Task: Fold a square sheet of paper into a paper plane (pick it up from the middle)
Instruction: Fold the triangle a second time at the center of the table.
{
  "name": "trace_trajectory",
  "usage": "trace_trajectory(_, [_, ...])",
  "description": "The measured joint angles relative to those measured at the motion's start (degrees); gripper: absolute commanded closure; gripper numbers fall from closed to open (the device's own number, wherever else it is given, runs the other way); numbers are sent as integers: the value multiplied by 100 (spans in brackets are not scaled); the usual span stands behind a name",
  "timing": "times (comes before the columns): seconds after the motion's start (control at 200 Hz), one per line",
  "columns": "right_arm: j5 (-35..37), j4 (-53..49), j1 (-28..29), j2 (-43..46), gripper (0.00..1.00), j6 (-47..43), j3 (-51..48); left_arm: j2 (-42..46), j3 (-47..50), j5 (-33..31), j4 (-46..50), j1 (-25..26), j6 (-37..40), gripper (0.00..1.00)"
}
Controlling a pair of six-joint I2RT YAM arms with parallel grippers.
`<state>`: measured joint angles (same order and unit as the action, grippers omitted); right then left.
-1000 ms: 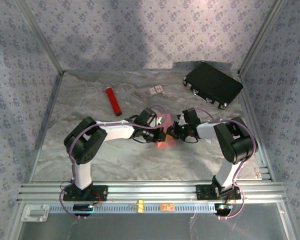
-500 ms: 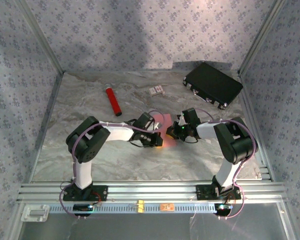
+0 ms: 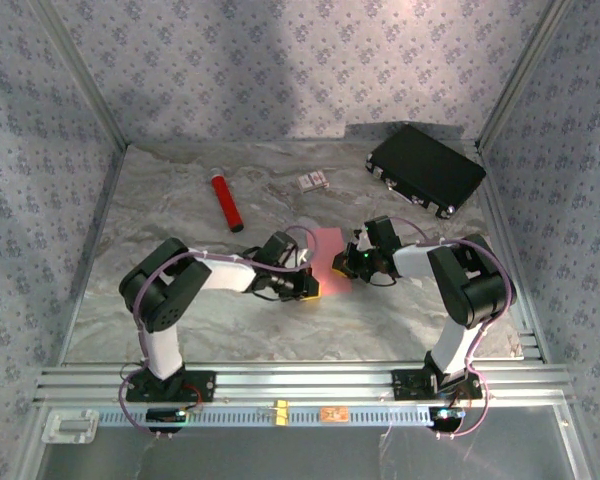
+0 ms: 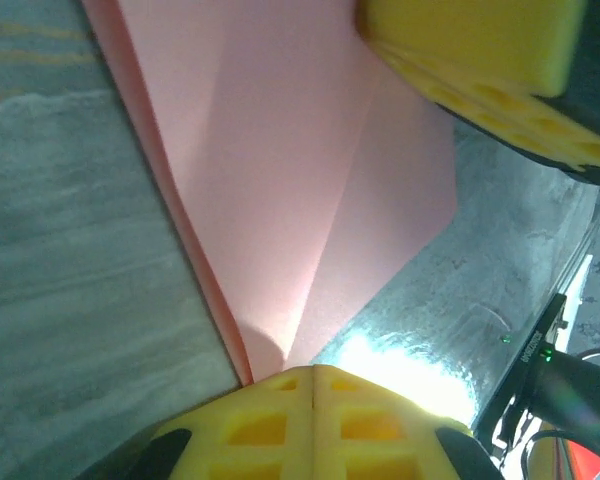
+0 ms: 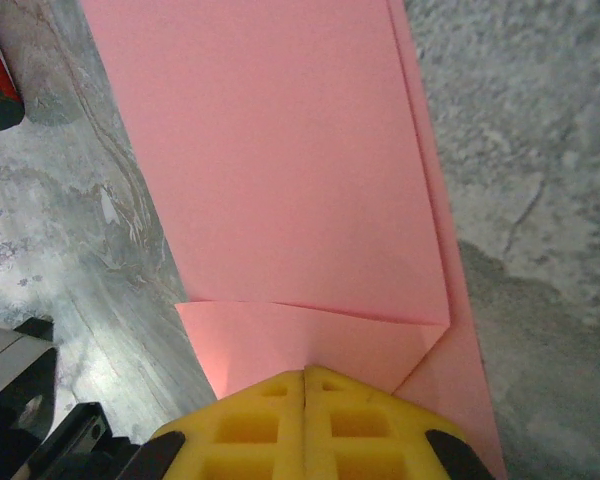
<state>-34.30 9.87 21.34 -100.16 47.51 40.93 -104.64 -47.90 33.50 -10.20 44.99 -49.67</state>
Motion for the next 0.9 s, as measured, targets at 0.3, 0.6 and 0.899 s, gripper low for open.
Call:
trace_trajectory(0.3, [0, -33, -2, 0, 97, -24, 15, 87, -446, 44, -37, -114, -190, 97])
trace_trajectory(0.6, [-2, -44, -11, 0, 97, -37, 15, -660, -896, 52, 264, -114, -24, 99])
trace_trajectory(0.899, [0, -111, -11, 46, 96, -48, 15, -468, -286, -4, -424, -118, 11, 100])
